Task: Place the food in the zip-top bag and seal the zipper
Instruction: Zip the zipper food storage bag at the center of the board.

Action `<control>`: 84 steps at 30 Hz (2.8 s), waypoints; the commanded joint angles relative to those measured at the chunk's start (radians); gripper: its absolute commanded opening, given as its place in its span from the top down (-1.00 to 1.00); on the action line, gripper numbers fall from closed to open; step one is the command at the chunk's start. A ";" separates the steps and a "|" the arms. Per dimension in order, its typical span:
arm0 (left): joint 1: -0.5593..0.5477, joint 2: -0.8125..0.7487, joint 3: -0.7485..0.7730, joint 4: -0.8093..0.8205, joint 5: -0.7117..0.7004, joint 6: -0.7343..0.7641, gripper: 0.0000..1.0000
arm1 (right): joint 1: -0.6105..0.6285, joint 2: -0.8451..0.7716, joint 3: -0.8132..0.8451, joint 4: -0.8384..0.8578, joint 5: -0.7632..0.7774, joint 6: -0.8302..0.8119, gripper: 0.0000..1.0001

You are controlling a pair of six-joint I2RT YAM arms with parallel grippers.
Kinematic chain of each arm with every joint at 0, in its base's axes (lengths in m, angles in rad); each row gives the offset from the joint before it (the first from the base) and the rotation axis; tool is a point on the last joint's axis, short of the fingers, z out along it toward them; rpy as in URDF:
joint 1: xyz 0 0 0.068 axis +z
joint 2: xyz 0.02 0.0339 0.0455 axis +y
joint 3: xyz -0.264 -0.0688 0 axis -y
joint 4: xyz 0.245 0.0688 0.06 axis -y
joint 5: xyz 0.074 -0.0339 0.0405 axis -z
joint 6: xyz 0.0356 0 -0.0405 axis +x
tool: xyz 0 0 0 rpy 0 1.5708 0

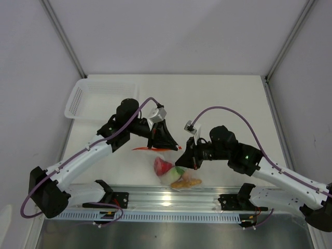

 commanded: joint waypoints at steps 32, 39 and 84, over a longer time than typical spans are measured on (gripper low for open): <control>-0.003 0.019 0.091 -0.164 -0.034 0.096 0.99 | -0.005 -0.017 0.142 -0.027 0.185 -0.095 1.00; 0.000 0.039 0.074 -0.225 -0.058 0.114 0.99 | -0.014 -0.075 0.169 -0.068 0.190 -0.090 1.00; 0.112 -0.148 0.045 -0.472 -0.163 0.154 0.99 | -0.017 -0.271 0.459 -0.350 1.060 -0.053 1.00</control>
